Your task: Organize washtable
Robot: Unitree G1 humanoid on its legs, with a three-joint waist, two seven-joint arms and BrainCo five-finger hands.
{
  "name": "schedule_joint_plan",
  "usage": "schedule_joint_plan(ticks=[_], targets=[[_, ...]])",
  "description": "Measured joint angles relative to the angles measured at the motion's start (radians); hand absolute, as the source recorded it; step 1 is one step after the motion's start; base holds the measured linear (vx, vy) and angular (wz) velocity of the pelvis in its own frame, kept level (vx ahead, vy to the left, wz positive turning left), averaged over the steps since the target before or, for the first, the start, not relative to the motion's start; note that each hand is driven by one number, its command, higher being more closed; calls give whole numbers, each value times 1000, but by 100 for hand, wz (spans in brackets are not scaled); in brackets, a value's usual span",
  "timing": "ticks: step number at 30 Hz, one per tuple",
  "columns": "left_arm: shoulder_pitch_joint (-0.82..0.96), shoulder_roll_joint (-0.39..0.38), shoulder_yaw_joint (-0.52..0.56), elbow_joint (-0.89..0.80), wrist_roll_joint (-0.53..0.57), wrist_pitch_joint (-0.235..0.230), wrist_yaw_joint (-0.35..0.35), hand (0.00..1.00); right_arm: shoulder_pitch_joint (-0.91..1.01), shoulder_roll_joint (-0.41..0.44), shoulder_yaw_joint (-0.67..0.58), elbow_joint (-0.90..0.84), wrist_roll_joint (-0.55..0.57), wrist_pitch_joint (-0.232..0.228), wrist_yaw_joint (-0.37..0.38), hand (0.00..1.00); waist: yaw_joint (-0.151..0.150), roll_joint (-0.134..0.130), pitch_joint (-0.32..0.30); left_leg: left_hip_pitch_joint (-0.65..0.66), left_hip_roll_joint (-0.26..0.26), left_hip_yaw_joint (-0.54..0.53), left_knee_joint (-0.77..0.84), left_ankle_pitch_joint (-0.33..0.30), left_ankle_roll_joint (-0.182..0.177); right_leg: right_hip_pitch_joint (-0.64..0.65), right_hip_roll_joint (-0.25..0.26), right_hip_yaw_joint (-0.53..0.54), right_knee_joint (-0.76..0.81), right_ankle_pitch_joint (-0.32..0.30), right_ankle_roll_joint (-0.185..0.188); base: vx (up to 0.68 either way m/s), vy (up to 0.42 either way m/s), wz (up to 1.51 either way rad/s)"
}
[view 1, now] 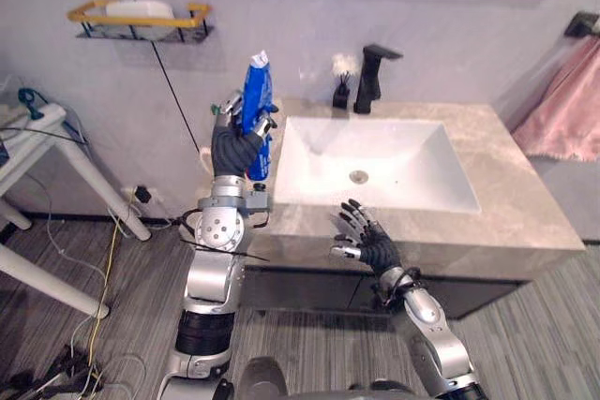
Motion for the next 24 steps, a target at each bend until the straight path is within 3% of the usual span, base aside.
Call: schedule_joint_plan(ticks=[2, 3, 5, 7, 9, 15, 24], targets=[[1, -1, -2, 0, -2, -3, -1, 100, 3, 0, -21, -4, 0, -1, -2, 0, -3, 21, -16, 2, -7, 18, -248, 14, -5, 11, 6, -8, -32, 5, 8, 161, 83, 5], [2, -4, -6, -1, -2, -4, -1, 100, 10, -7, -37, -6, 1, -7, -5, 0, -1, 54, -36, 0, -14, 10, -417, 110, -20, 8, 30, -3, -54, 8, 20, 167, 187, -19], [12, 26, -6, 1, -2, -5, 1, 100, 19, 27, -41, 7, 1, -12, -5, 0, 13, 9, -60, 27, -48, 41, -472, 118, -16, 9, -3, 27, -78, 9, 42, 146, 143, -21], [11, 47, 2, -3, -1, -5, 0, 100, 18, 55, -45, 8, 1, -12, -3, 0, 10, -36, -89, 53, -99, 52, -591, 172, 2, -20, -53, 29, -73, 7, 51, 157, 65, 17], [11, 47, 6, -12, -1, -6, 1, 100, 13, 62, -48, 13, 5, -12, 6, 0, 14, -48, -100, 75, -129, 56, -681, 217, 9, -38, -76, 30, -72, 7, 52, 109, 45, 18], [12, 41, 44, -46, 1, -9, 9, 100, 1, 61, -50, 14, 16, -18, 38, 0, 17, -49, -110, 146, -153, 72, -893, 324, 9, -74, -87, 38, -73, 7, 52, 83, 11, -1], [11, -8, 92, -46, 3, -16, 60, 100, 6, 60, -46, 24, 18, -21, 40, 0, -7, -53, -130, 170, -157, 75, -957, 349, 13, -85, -87, 39, -73, 9, 55, 1, -5, 0]])
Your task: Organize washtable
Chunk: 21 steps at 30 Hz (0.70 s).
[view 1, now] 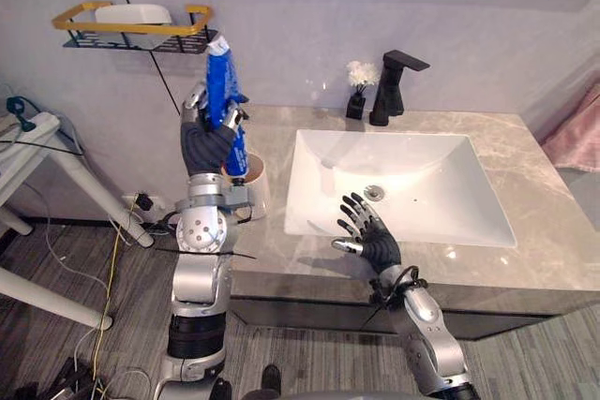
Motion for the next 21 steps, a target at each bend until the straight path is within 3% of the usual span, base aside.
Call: schedule_joint_plan(ticks=[10, 15, 21], targets=[[-1, -40, 53, 0, 25, -23, 49, 100, 0, -7, 21, 21, 0, -18, 1, 0, -4, -3, -11, -10, 2, 10, -9, 14, -4, -10, 1, -1, -19, -3, 26, -52, -16, -3], [-4, -46, 80, 0, 35, -30, 62, 100, 1, -11, 30, 29, 2, -19, 2, 0, -13, -30, -29, -23, 1, 11, -9, 16, -4, -24, 0, 2, -19, -1, 26, 0, 0, 0], [-7, -55, 114, 0, 37, -33, 92, 100, 10, -20, 42, 30, 2, -21, 0, 0, -26, -42, -36, -24, 0, 15, -9, 17, -3, -27, -1, 9, -18, 3, 24, -2, -1, -1]])
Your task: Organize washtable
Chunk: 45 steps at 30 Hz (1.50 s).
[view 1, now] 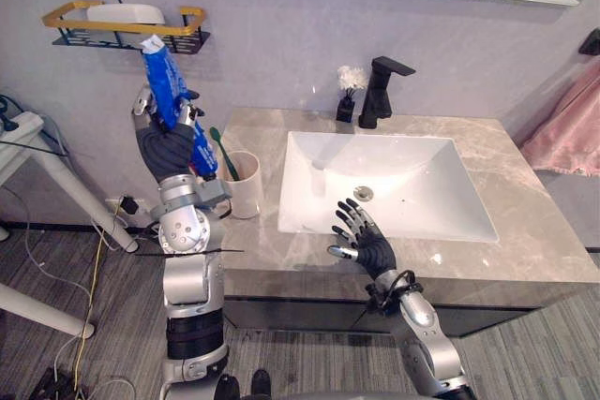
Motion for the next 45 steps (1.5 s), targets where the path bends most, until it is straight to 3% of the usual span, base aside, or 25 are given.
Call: schedule_joint_plan(ticks=[12, 23, 37, 45], targets=[[-27, -10, 3, 0, 39, -13, 26, 100, 9, -1, 27, 0, 1, -13, 0, 0, -25, -5, 2, 0, 1, 9, 0, 0, 0, -6, 0, 4, 0, 3, -1, -6, -2, -1], [-69, -10, 0, 20, 39, -23, 27, 100, 11, -1, 27, -7, 0, -24, -2, 0, -29, -19, 11, -7, 1, 13, 0, 0, 0, -14, 0, 7, 0, 6, -4, 0, 0, 0], [-87, -15, 0, 61, 39, -28, 27, 100, 29, -1, 26, -47, 0, -28, -7, 0, -32, -40, 48, -3, 1, 23, 0, 0, 0, -16, -1, 17, 1, 10, -6, 0, 0, -1], [-87, -28, 3, 85, 39, -28, 28, 100, 31, -5, 27, -82, 0, -29, -7, 0, -30, -52, 100, 4, 1, 37, 0, 0, 0, -17, -3, 31, 2, 18, -5, -9, 1, -4]])
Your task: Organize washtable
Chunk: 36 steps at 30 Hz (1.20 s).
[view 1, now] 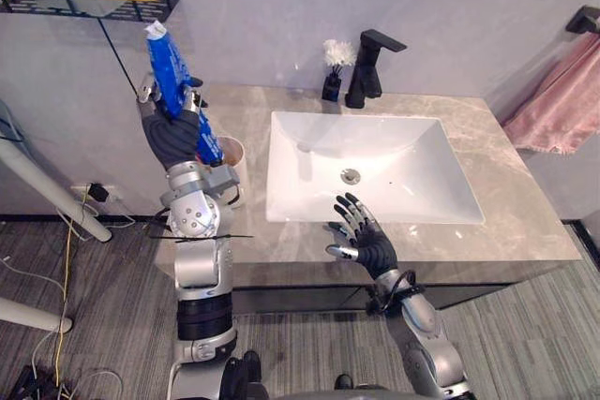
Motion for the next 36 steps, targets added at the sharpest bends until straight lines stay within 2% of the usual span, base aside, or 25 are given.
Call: schedule_joint_plan(ticks=[15, 16, 36], targets=[[0, -24, 0, 1, 0, 0, 0, 100, 8, -16, 1, -47, -3, -22, 0, 0, 2, -9, 74, 4, -1, 1, 0, 3, 3, 1, -2, 1, 17, 0, 0, 0, 0, 0], [0, -25, 0, 1, 0, 0, 0, 0, 9, -16, 1, -49, -3, -28, 0, 0, 2, -11, 80, 4, -1, 0, 0, 3, 4, 1, -3, 1, 17, 0, 0, 0, 0, 0], [0, -16, -11, -3, -1, -38, -6, 0, 7, -35, 1, -78, -1, -43, 3, 0, 3, -2, 105, -11, -3, 1, -1, 7, 9, -19, -4, -1, 17, 0, -1, 0, 0, 0]])
